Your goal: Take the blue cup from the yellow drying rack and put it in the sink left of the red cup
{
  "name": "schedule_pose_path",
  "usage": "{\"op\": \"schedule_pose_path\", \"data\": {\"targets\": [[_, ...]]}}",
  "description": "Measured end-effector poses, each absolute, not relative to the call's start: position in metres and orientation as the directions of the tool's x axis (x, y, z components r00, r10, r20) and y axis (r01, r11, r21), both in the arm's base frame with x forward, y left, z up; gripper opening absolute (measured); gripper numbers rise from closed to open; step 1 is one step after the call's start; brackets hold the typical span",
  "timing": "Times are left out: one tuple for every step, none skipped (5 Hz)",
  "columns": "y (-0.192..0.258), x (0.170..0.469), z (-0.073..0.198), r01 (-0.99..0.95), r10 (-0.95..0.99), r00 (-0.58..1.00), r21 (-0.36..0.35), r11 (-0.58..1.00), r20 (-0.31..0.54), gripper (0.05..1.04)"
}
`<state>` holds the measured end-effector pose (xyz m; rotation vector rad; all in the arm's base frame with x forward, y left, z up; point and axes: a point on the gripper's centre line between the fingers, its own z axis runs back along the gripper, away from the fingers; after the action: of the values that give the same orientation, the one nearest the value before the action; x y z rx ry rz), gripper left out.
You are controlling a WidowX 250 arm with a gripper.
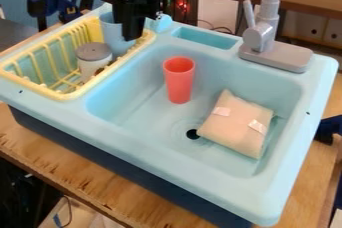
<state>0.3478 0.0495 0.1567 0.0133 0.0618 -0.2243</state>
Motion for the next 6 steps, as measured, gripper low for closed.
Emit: {"op": "schedule_pose_path", "data": {"targets": [[0.052,0.348,0.164,0.243,-0.244,0.969,-0.031,0.969,-0.047,0.088],[0.052,0.347,0.178,0.264,-0.265,0.964,-0.041,0.964,-0.015,0.088],[0.051,0.343,0.203,0.303,-0.301,0.952,-0.042,0.952,0.053,0.088],[0.046,0.32,0.238,0.356,-0.352,0.925,-0.005,0.934,0.144,0.088],[0.041,0.283,0.262,0.398,-0.39,0.899,-0.002,0.917,0.2,0.088],[0.033,0.263,0.243,0.422,-0.411,0.901,-0.061,0.905,0.139,0.088]]}}
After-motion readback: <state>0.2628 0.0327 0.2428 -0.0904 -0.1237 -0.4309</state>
